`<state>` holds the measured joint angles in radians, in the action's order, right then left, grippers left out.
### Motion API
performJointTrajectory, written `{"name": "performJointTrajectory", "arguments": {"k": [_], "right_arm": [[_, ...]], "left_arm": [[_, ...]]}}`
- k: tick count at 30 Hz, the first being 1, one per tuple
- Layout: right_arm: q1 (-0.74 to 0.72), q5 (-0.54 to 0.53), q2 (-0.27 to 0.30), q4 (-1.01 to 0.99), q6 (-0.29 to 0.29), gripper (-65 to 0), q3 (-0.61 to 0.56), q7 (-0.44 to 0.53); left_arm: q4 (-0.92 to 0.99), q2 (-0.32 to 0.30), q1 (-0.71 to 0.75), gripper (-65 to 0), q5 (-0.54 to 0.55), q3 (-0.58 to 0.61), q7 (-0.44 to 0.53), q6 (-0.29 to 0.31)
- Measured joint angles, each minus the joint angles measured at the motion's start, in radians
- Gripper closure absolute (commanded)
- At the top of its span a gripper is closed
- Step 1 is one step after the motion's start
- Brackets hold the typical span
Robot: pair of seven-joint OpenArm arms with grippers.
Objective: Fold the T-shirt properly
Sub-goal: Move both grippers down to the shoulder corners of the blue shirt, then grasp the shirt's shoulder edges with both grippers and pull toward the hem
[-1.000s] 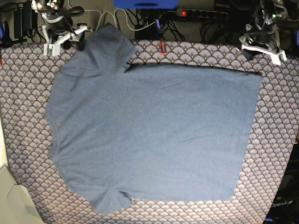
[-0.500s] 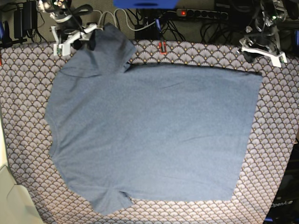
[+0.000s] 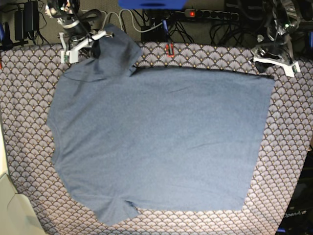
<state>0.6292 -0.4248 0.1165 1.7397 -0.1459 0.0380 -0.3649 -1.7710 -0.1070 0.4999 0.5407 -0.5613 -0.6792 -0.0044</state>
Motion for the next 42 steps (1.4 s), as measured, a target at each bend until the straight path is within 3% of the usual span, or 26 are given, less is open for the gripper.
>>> {"name": "performJointTrajectory", "arguments": {"k": [5,9,13,33,36,40,42], "right_arm": [[-0.008,-0.003,0.0,-0.027,-0.011,0.0,-0.002,0.031],[-0.02,-0.003,0.0,-0.031,-0.012,0.0,-0.002,0.027],[-0.021,-0.003,0.0,-0.032,-0.012,0.0,-0.003,0.028],[-0.022,-0.003,0.003,-0.032,-0.014,0.0,-0.006,0.029],[-0.022,-0.003,0.003,-0.032,-0.015,0.0,-0.006,0.029],[-0.022,-0.002,0.003,-0.032,-0.014,0.0,-0.006,0.029],[-0.022,-0.003,0.003,-0.032,-0.014,0.0,-0.006,0.029]], "left_arm": [[0.055,0.006,-0.066,-24.6,0.001,-0.053,0.002,-0.001],[0.106,0.005,-0.103,-35.7,0.005,-0.099,0.002,0.0],[0.128,0.008,-0.119,-42.1,0.003,-0.098,0.0,-0.001],[0.265,0.027,-0.231,-42.0,0.007,-0.1,0.065,0.011],[0.265,0.026,-0.231,-34.6,0.006,-0.1,0.067,0.009],[0.271,0.026,-0.23,-11.3,0.007,-0.1,0.062,0.006],[0.274,0.027,-0.23,-3.2,0.011,-0.1,0.058,0.005]]}}
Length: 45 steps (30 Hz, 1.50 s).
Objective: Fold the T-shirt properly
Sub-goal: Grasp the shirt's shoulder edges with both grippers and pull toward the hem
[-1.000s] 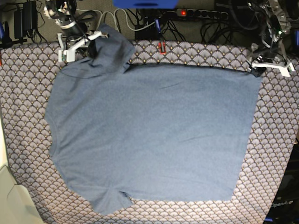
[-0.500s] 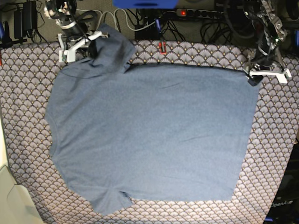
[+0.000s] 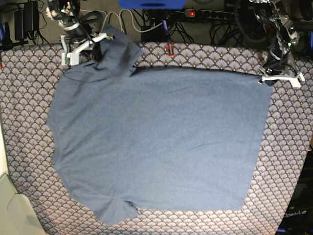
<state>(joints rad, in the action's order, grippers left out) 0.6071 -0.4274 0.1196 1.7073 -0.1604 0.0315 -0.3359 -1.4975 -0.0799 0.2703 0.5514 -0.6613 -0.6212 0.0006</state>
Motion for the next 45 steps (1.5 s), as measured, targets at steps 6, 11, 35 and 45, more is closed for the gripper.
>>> {"name": "performJointTrajectory", "arguments": {"k": [6,11,35,45], "right_arm": [[0.0,0.0,0.002,0.003,0.0,0.0,0.0,-0.003],[0.002,0.006,0.039,0.044,0.001,0.0,-0.006,-0.06],[-0.366,0.024,0.146,0.103,0.019,0.0,0.002,-0.296],[-0.616,0.027,0.209,-0.143,0.017,0.0,0.001,-0.36]], "left_arm": [[-0.002,0.0,0.0,-0.5,0.0,0.0,-0.007,0.0],[-0.003,-0.003,0.0,-0.5,0.0,-0.001,-0.013,0.0],[-0.06,-0.096,-0.209,-0.5,-0.23,0.23,-0.062,-0.005],[0.016,-0.101,-0.412,-0.5,-0.446,0.345,-0.061,-0.001]]}}
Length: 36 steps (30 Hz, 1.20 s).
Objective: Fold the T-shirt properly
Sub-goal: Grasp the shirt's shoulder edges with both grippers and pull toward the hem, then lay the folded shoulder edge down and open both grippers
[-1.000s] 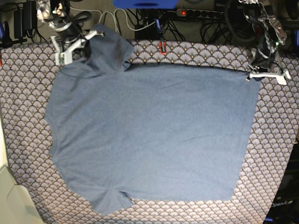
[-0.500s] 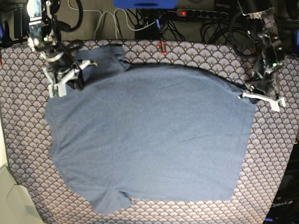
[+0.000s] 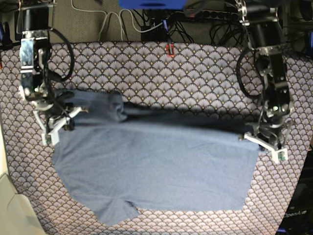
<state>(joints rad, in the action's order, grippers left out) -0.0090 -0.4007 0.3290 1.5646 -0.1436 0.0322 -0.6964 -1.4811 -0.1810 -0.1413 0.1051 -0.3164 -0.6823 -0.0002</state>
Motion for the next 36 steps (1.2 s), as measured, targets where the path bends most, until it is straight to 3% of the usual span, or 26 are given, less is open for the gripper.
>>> {"name": "performJointTrajectory", "arguments": {"k": [7,10,13,15,19,26,32,36], "right_arm": [[-0.167,-0.016,0.043,-0.22,-0.013,0.0,-0.01,0.039],[-0.226,-0.019,0.055,-0.322,-0.043,0.0,-0.014,0.07],[-0.274,-0.019,0.056,-0.397,-0.083,0.0,-0.014,0.08],[-0.301,-0.011,0.058,-0.433,-0.097,0.0,-0.018,0.085],[-0.323,0.091,0.054,-0.443,-0.106,0.0,-0.073,0.09],[-0.348,0.248,-0.005,-0.447,-0.108,0.0,-0.073,0.151],[-0.36,0.26,-0.013,-0.448,-0.115,0.0,-0.074,0.151],[-0.361,0.266,-0.013,-0.447,-0.115,0.0,-0.074,0.15]], "left_arm": [[0.234,0.003,-0.158,-0.5,-0.041,0.008,0.002,0.005],[0.313,0.006,-0.199,-0.5,-0.037,0.01,0.006,0.008],[0.361,0.008,-0.207,-0.5,-0.038,0.019,0.078,0.008],[0.387,-0.011,-0.206,-0.5,-0.043,0.087,0.112,0.003],[0.394,-0.06,-0.208,-0.5,-0.047,0.204,0.153,0.002],[0.393,-0.089,-0.227,-0.5,-0.045,0.212,0.141,0.008],[0.393,-0.128,-0.279,-0.5,-0.042,0.231,0.14,0.011],[0.393,-0.158,-0.294,-0.5,-0.042,0.32,0.148,0.009]]}}
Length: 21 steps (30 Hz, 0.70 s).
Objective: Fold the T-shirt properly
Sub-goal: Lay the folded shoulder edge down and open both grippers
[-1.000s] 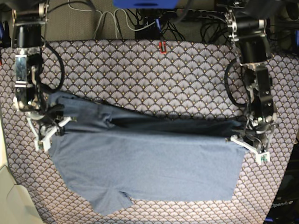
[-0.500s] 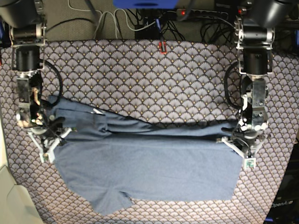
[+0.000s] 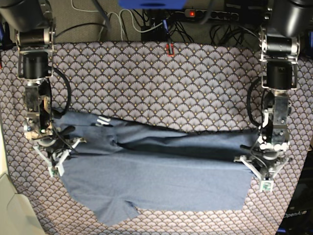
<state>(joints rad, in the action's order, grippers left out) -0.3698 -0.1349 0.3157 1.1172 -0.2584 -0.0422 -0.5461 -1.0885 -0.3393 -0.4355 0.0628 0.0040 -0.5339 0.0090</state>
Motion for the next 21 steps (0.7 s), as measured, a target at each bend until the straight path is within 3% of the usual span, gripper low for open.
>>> {"name": "performJointTrajectory", "arguments": {"k": [21], "right_arm": [[-0.04,0.001,0.0,-0.003,0.0,0.0,-0.014,-0.003]], "left_arm": [[0.066,-0.001,-0.02,-0.9,0.001,0.03,0.004,-0.001]]}}
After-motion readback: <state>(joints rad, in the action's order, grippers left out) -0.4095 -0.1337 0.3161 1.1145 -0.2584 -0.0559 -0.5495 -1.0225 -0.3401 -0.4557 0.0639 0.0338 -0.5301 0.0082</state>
